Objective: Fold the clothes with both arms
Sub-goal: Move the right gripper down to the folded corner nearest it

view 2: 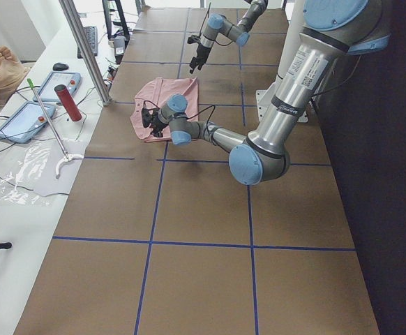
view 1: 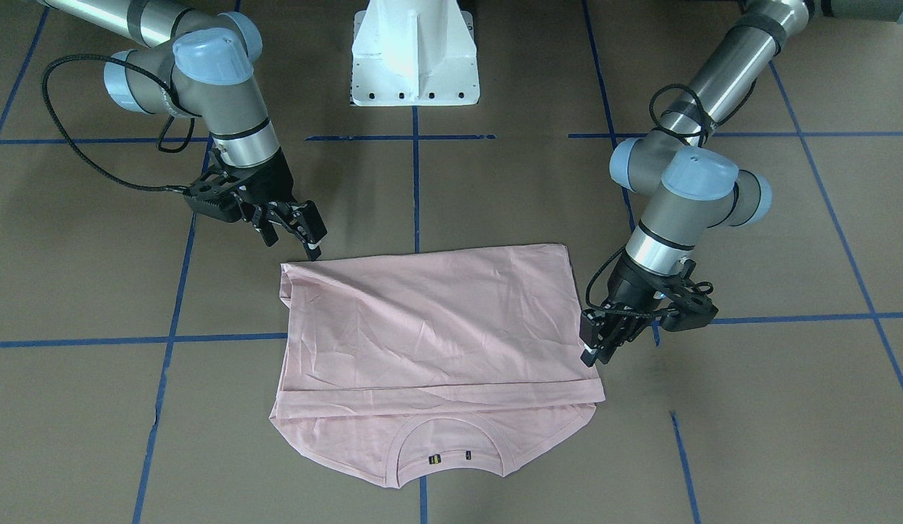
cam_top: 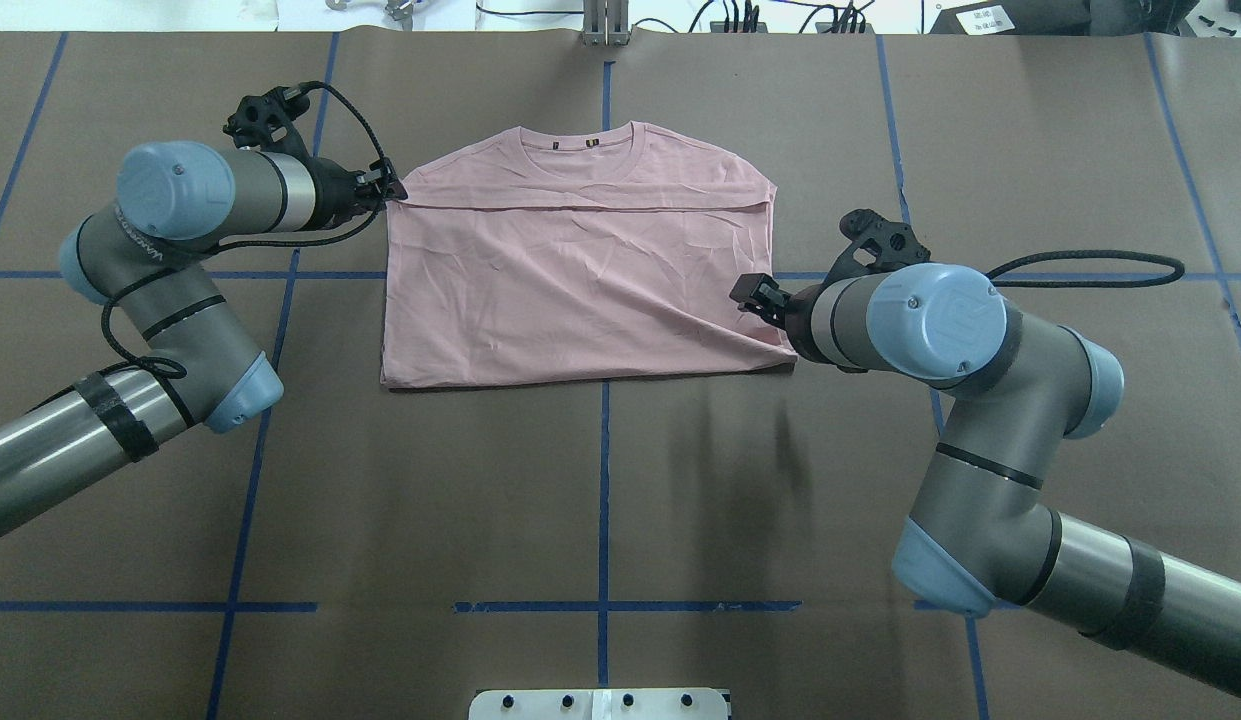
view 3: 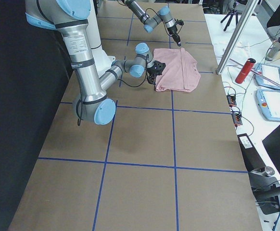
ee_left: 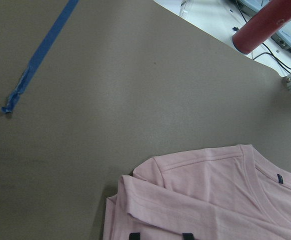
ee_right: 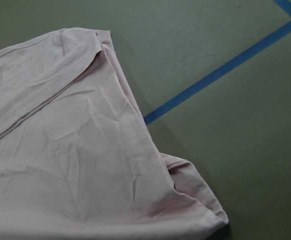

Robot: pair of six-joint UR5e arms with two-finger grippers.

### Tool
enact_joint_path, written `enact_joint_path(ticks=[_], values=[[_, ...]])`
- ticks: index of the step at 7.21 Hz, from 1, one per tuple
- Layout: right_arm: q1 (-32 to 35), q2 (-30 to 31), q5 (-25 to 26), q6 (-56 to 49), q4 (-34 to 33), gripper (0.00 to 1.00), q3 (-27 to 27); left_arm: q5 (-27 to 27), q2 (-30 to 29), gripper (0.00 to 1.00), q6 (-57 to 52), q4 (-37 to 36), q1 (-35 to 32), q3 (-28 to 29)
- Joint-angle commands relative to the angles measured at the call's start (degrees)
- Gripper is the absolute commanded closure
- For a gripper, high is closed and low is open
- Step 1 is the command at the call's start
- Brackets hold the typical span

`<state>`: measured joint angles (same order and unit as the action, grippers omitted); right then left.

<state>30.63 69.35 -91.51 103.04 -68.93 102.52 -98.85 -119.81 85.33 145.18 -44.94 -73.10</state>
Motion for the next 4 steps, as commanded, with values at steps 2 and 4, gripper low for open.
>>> enact_joint_path(ticks=[2,4], values=[[-0.39,-0.62,1.77,0.84,0.11,0.12,-5.03,0.15,0.01,0.6,0.01,-0.08,0.12,-0.29],[-0.66,-1.06,2.57,0.93,0.2,0.24,-5.93,0.24,0.1,0.6,0.1,-0.08,0.2,-0.29]])
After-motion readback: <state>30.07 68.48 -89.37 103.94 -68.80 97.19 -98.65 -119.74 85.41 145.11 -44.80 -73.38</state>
